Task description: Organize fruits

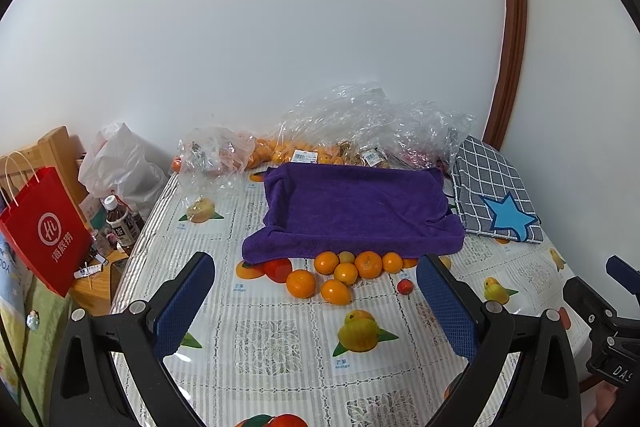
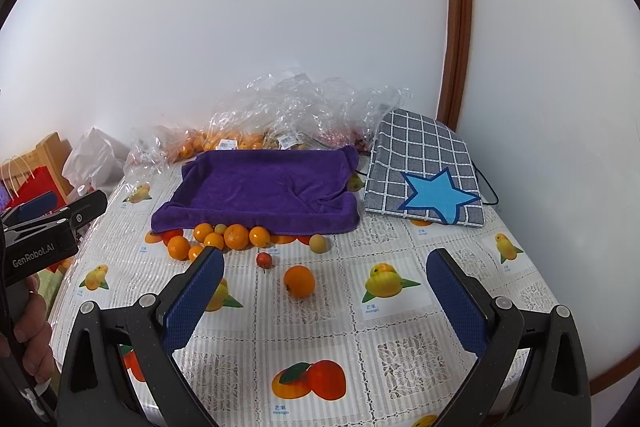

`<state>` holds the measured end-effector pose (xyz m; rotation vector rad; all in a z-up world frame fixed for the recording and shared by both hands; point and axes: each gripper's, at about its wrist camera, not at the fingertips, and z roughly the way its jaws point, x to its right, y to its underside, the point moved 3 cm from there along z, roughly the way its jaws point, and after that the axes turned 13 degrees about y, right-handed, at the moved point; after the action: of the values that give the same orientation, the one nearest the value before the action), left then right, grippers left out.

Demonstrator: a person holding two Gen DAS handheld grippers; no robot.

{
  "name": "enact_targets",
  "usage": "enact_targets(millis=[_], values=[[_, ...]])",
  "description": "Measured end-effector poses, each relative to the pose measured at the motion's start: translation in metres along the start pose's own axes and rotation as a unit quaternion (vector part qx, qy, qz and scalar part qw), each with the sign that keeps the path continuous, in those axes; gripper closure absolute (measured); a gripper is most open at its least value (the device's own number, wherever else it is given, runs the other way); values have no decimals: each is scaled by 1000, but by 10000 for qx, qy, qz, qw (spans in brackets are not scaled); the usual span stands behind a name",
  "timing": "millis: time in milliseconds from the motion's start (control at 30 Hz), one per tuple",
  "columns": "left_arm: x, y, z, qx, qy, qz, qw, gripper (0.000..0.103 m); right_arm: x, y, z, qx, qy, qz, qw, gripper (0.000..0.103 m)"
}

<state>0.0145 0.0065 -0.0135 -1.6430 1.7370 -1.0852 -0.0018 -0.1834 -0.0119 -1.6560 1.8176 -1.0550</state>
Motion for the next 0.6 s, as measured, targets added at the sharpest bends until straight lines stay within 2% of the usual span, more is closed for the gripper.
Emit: enact_targets(millis=[600], values=[[-1,0,0,14,24,-8,10000,1,-4,-2,-9,124,49,-79,9999,2]])
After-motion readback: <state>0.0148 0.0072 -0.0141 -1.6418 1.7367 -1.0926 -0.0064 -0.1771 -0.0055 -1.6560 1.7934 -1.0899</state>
